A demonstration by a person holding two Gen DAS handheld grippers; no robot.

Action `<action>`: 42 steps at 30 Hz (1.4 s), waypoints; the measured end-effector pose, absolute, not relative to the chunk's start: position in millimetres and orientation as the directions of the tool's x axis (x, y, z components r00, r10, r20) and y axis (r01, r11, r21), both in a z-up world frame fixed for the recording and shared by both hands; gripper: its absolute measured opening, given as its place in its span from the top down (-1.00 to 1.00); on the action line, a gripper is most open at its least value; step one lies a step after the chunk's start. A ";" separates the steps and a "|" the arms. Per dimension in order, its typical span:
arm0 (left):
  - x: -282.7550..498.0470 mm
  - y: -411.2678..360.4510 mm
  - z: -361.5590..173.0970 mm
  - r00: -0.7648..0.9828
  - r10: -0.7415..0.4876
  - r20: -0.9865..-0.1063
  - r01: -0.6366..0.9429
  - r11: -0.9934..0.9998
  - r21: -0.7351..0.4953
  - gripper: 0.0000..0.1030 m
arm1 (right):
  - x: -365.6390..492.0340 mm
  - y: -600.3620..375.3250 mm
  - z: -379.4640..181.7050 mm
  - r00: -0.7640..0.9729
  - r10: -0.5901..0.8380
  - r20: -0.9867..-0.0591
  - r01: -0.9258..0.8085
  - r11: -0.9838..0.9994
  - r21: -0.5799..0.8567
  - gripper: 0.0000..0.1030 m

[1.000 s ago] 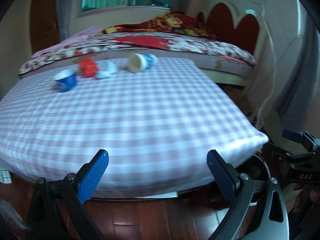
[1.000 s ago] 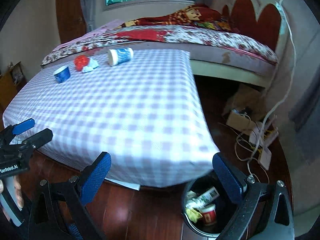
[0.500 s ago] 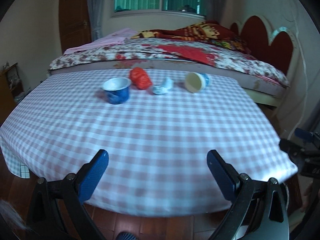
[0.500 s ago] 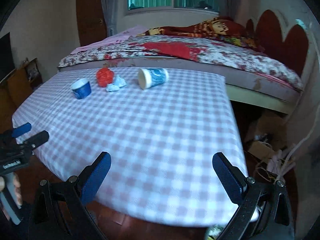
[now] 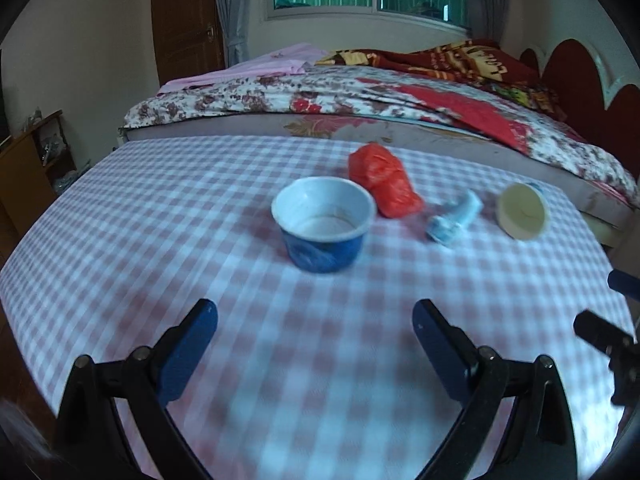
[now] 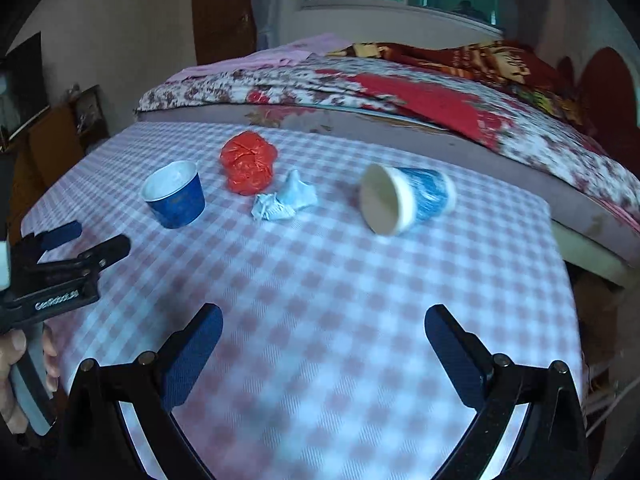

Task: Collect trash
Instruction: 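Move both tools back over the table toward the blue bowl, then grasp the blue bowl rim with left tool while right tool grasps light blue sock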

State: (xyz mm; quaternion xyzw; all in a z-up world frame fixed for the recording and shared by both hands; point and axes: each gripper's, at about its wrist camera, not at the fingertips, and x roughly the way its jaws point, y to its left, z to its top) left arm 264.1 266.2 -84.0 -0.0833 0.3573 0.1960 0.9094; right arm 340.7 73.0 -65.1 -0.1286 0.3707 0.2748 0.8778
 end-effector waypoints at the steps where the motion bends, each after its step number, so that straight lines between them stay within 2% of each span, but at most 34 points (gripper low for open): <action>1: 270.4 270.1 -86.4 0.666 0.294 -0.685 -0.418 0.908 -0.016 -0.90 | 347.9 80.6 -69.0 0.568 0.387 -0.726 -0.582 0.813 -0.021 -0.98; 16: 340.7 291.5 -102.1 0.643 0.284 -0.711 -0.397 0.918 0.008 -0.89 | 404.1 133.2 -100.6 0.525 0.393 -0.755 -0.631 0.775 -0.036 -0.98; 18: 344.6 294.5 -105.1 0.641 0.275 -0.717 -0.389 0.921 0.006 -0.75 | 410.2 136.6 -103.3 0.523 0.391 -0.758 -0.630 0.776 -0.035 -0.98; 19: 346.1 296.3 -106.5 0.639 0.265 -0.722 -0.383 0.924 0.000 -0.48 | 412.6 138.8 -104.3 0.522 0.390 -0.759 -0.631 0.775 -0.035 -0.98; 22: 342.1 300.5 -104.9 0.655 0.251 -0.713 -0.380 0.925 -0.024 -0.49 | 418.8 148.3 -105.0 0.518 0.399 -0.757 -0.635 0.772 -0.027 -0.98; 29: 333.0 306.1 -104.0 0.650 0.275 -0.708 -0.383 0.924 0.007 -0.48 | 432.2 173.3 -107.7 0.508 0.405 -0.760 -0.624 0.781 -0.001 -0.96; 34: 332.2 308.9 -104.9 0.647 0.275 -0.711 -0.388 0.922 0.003 -0.48 | 447.1 189.7 -114.8 0.478 0.392 -0.786 -0.606 0.795 0.027 -0.60; 35: 332.2 309.0 -104.9 0.648 0.273 -0.711 -0.386 0.922 0.003 -0.48 | 449.4 191.9 -117.4 0.471 0.388 -0.792 -0.603 0.797 0.032 -0.38; 36: 332.4 308.8 -104.6 0.649 0.273 -0.710 -0.384 0.923 0.004 -0.48 | 449.9 192.6 -118.5 0.470 0.385 -0.794 -0.601 0.799 0.032 -0.03; 37: 332.1 308.1 -104.4 0.650 0.273 -0.709 -0.381 0.924 0.007 -0.48 | 448.8 193.2 -118.5 0.490 0.371 -0.789 -0.597 0.802 0.007 0.13; 42: 325.7 303.0 -101.5 0.657 0.278 -0.701 -0.375 0.927 0.016 -0.48 | 440.5 182.1 -109.8 0.507 0.394 -0.766 -0.601 0.799 0.014 0.20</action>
